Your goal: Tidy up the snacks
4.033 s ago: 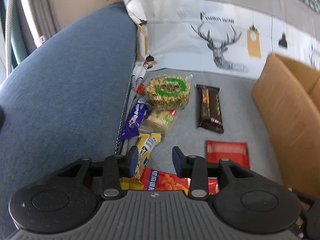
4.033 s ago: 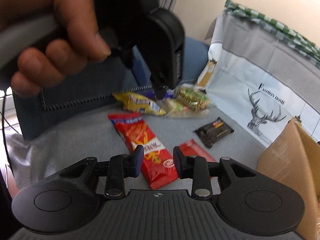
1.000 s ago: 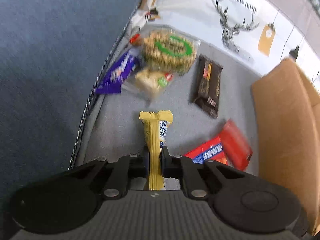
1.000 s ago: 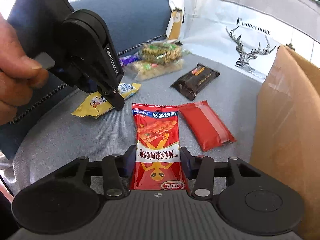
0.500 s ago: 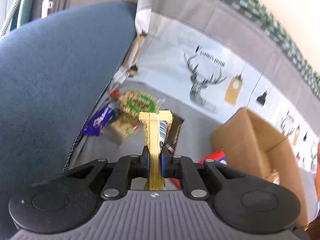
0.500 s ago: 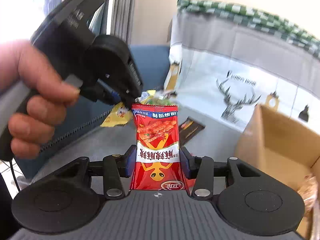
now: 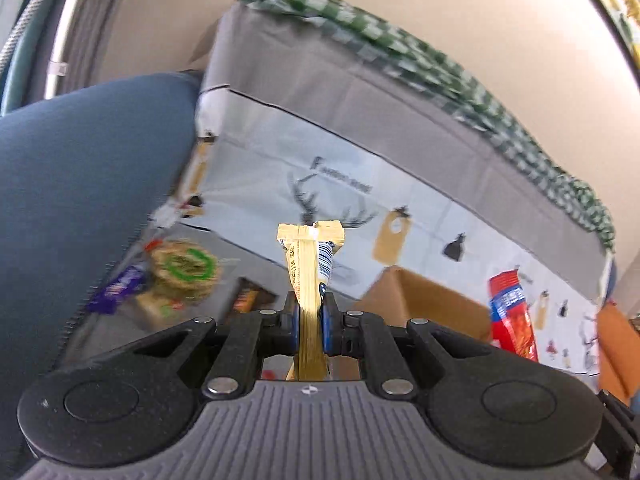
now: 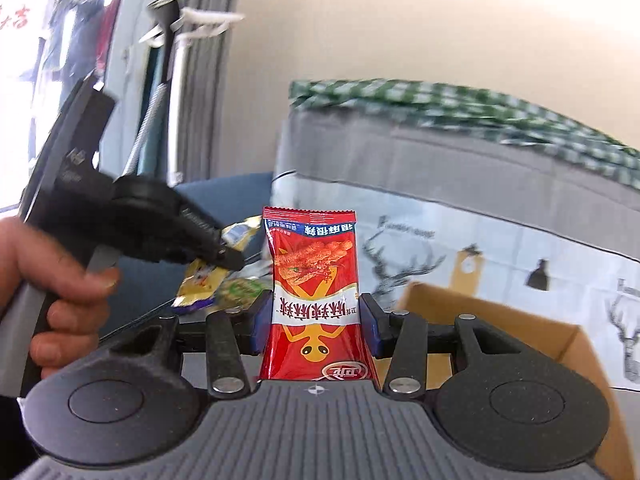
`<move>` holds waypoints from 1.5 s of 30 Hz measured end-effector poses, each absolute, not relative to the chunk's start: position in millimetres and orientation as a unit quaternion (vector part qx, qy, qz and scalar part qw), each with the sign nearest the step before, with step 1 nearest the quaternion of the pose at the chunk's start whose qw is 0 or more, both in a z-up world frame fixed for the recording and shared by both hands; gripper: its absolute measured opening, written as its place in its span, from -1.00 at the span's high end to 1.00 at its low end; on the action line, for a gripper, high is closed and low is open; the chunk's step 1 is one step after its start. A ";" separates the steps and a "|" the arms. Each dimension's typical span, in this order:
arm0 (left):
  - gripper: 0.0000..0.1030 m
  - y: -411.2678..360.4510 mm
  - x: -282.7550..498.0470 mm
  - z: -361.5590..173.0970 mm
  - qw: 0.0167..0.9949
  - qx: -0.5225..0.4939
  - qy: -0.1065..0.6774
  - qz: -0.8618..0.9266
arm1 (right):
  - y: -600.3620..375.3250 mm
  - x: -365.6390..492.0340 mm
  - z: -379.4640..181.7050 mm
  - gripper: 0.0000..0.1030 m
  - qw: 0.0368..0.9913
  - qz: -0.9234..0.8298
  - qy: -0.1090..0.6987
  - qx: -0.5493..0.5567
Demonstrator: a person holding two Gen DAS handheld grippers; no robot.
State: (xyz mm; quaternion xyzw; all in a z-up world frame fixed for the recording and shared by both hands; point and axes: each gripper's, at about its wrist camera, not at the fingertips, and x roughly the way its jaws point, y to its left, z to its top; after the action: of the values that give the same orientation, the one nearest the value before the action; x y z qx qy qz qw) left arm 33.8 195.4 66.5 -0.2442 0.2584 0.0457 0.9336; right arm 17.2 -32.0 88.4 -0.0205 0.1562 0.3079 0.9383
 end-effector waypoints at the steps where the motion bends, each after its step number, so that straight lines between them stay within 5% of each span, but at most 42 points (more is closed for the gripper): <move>1: 0.79 190.0 36.5 67.1 0.934 -0.247 0.256 0.037 | -41.3 19.9 89.5 0.08 0.941 0.300 0.155 -0.016; 20: 0.79 101.8 87.8 56.7 0.936 -0.212 0.262 -0.099 | -150.9 74.9 50.1 0.08 0.962 0.149 0.224 0.049; 45: 0.79 80.0 84.3 58.1 0.942 -0.176 0.249 -0.140 | -152.1 79.0 45.9 0.08 0.960 0.120 0.243 0.067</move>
State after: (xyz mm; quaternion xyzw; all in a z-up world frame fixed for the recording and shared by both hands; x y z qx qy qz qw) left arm 84.3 80.0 58.1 -0.1758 0.2491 -0.1400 0.9421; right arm 79.0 -152.1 45.9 0.0667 0.2434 0.1201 0.9602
